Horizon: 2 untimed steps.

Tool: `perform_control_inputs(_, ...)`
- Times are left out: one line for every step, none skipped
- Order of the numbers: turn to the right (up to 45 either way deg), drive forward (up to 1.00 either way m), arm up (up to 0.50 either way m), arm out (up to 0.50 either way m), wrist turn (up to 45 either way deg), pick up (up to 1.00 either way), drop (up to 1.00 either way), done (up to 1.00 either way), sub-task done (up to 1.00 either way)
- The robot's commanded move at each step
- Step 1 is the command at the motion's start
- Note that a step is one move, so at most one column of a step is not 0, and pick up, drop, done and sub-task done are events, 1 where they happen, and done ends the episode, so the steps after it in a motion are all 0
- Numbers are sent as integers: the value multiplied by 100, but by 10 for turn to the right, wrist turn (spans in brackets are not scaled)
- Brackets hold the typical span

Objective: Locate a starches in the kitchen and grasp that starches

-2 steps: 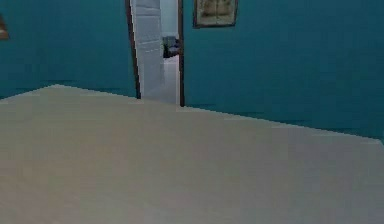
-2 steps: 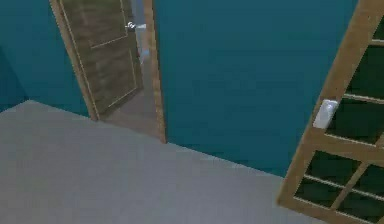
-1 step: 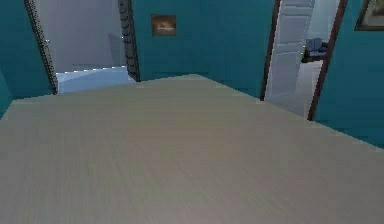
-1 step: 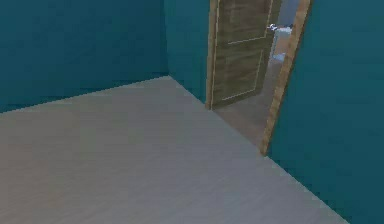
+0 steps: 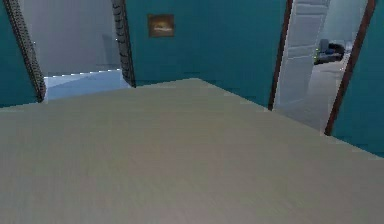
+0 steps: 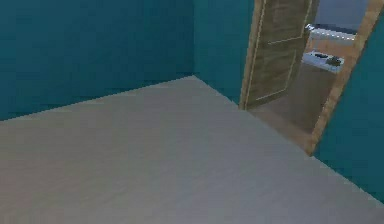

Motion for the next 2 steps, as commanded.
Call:
perform_control_inputs(-300, 0, 0, 0, 0, 0, 0, 0, 0)
perform_control_inputs(0, 55, 0, 0, 0, 0, 0, 0, 0)
